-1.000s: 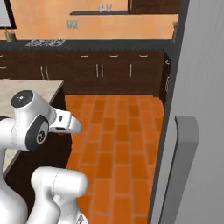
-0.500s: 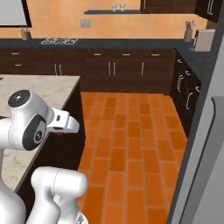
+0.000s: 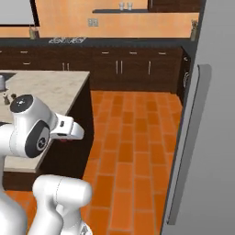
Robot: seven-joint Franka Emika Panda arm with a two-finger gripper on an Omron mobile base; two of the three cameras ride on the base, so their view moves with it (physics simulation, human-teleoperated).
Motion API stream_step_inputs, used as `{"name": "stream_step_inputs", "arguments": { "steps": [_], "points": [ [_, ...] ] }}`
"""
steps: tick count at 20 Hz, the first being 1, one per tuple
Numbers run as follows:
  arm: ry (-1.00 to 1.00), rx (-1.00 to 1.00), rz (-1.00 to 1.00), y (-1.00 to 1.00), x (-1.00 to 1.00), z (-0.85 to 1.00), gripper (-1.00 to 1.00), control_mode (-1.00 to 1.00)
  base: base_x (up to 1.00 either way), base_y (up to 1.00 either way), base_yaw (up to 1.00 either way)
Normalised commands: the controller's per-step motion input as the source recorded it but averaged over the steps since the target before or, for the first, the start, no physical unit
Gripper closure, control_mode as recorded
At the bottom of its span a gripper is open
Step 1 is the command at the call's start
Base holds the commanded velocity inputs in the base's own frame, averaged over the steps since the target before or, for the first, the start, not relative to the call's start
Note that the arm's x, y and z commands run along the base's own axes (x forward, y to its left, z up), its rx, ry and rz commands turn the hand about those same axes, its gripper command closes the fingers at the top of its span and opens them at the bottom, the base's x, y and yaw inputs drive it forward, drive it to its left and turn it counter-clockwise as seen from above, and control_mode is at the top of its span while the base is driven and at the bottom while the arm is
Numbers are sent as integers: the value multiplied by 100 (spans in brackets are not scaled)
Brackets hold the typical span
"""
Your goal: Take the strawberry from the fridge and place it on top of the pancake, located on the dining counter.
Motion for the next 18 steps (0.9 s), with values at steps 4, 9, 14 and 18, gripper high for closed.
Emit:
{"name": "stream_step_inputs", "arguments": {
  "steps": [4, 9, 14, 18],
  "points": [
    [0, 0, 0, 0, 0, 0, 100, 100, -59, 96, 12],
    [0, 0, 0, 0, 0, 0, 100, 100, -3, 100, 6],
    [0, 0, 0, 0, 0, 0, 100, 100, 0, 100, 3],
    [0, 0, 0, 0, 0, 0, 100, 100, 0, 100, 2]
  ]
}}
